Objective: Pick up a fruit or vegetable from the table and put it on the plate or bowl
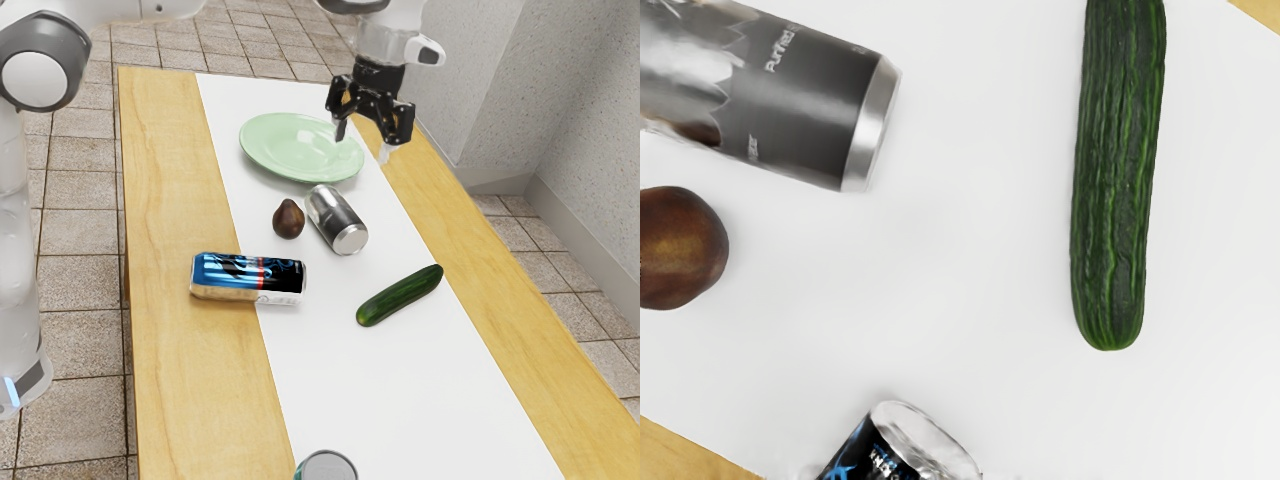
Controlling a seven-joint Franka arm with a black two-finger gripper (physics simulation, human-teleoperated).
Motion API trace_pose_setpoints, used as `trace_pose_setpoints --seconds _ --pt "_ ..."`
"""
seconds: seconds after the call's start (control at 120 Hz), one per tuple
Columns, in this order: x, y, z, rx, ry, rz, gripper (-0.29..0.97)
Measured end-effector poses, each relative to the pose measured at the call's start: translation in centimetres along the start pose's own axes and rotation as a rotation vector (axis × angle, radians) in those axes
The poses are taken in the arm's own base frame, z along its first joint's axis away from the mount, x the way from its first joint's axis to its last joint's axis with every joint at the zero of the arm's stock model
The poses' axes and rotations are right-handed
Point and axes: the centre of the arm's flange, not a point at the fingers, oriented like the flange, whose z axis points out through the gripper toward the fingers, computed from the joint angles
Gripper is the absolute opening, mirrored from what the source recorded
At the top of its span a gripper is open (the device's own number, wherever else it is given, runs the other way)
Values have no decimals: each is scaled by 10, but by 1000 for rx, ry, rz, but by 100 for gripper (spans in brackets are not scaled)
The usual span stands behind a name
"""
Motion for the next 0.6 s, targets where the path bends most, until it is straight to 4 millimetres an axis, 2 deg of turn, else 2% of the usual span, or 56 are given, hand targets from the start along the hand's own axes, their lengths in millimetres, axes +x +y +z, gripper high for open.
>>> trace_pose_setpoints --seconds 0.175,0.242,0.375,0.442,0.533,0.6 --pt "-4 0 6 21 -58 -443 68" --pt "-13 -4 -7 8 -57 -580 68" --pt "-19 -3 -9 12 -73 -694 68" --pt "-4 13 11 34 -104 -680 68" --pt "30 62 55 57 -157 -571 68" --pt "49 79 84 66 -179 -505 68"
